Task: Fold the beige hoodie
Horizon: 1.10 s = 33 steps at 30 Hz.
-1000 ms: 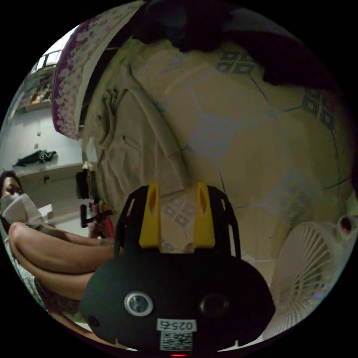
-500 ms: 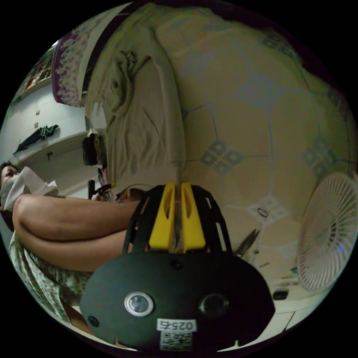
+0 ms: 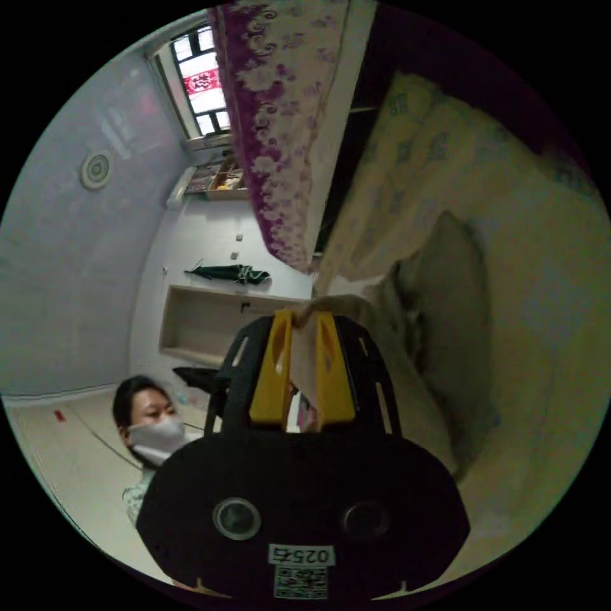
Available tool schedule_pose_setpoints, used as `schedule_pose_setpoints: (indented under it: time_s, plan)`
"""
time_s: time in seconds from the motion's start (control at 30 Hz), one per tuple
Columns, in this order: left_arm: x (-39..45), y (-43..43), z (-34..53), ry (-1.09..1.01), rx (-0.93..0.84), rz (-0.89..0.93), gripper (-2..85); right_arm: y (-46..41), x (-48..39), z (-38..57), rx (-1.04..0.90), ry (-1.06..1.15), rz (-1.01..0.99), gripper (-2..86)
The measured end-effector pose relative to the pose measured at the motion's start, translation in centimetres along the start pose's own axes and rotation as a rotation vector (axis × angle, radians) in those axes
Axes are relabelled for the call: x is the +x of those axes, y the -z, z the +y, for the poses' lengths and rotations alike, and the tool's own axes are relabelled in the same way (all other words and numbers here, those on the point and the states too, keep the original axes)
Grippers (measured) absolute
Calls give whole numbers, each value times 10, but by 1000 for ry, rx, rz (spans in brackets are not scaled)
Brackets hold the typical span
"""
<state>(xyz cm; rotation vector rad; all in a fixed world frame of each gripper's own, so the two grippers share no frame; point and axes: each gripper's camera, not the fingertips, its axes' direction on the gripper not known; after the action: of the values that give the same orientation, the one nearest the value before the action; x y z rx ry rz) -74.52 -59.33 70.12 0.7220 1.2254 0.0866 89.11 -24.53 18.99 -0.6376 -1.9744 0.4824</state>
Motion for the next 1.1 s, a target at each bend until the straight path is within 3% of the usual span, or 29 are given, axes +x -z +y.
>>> schedule_pose_setpoints:
  time_s: [0.13, 0.23, 0.4, 0.5, 0.6, 0.83, 1.1]
  plan:
    - [-52, -12, -21, 131, 135, 53, 49, -25, 37, -29, 38, -58, -66, 120]
    - [-34, 2, 3, -25, 240, 76, 59, -44, 26, -25, -10, 12, 0, 140]
    - [49, -46, 58, -436, 84, -464, 90, -108, -15, -29, -79, 245, 435, 161]
    - [75, -100, 55, -566, 41, -674, 90, -161, -36, -57, -57, 371, 582, 164]
    - [79, -165, 34, -595, -36, -906, 92, -221, -37, -94, -114, 360, 716, 164]
    - [56, -256, 7, -500, -181, -1057, 64, -324, -17, -138, -163, 313, 832, 136]
    - [81, -292, 54, -624, -51, -1157, -8, -433, -49, -143, -153, 496, 1085, 30]
